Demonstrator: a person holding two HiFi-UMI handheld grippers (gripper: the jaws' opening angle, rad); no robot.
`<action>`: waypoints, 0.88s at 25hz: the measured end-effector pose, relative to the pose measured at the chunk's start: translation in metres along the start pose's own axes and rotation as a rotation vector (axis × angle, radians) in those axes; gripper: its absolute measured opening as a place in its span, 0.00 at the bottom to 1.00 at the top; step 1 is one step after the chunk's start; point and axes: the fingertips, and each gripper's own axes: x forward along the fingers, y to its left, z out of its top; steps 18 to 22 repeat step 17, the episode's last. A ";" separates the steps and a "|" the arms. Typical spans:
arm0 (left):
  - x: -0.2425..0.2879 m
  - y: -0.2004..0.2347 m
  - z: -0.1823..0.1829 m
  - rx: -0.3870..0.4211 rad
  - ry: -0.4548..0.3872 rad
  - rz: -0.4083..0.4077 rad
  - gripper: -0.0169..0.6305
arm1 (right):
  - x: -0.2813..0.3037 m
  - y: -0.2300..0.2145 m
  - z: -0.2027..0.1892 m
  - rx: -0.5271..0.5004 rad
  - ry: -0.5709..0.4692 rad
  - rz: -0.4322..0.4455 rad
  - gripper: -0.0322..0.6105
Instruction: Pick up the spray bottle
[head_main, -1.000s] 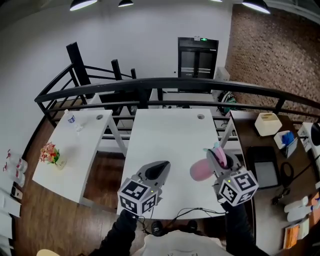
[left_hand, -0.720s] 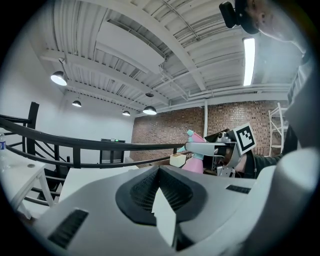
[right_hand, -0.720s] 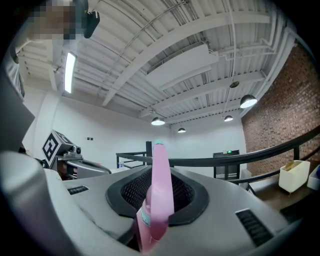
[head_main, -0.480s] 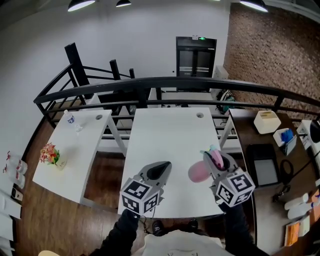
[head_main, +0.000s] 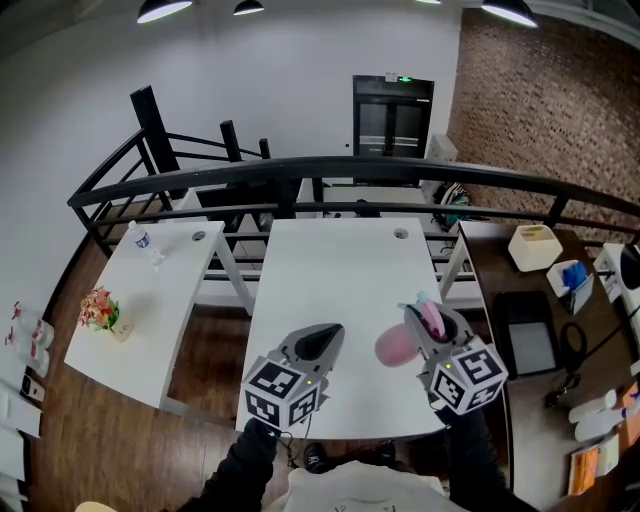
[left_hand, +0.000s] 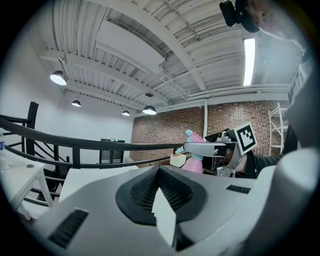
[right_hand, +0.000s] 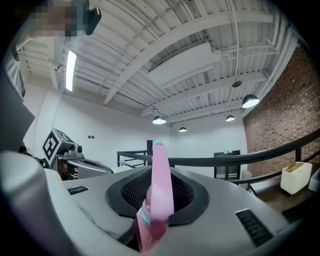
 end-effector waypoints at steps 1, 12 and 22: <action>0.000 0.000 0.000 0.000 0.000 0.000 0.00 | 0.001 0.000 0.000 0.000 0.000 0.000 0.14; -0.003 0.007 0.004 0.002 -0.008 0.003 0.01 | 0.006 0.002 -0.001 -0.002 0.013 -0.007 0.14; 0.000 0.008 0.005 0.001 -0.010 0.005 0.00 | 0.007 -0.001 -0.003 -0.004 0.017 -0.007 0.14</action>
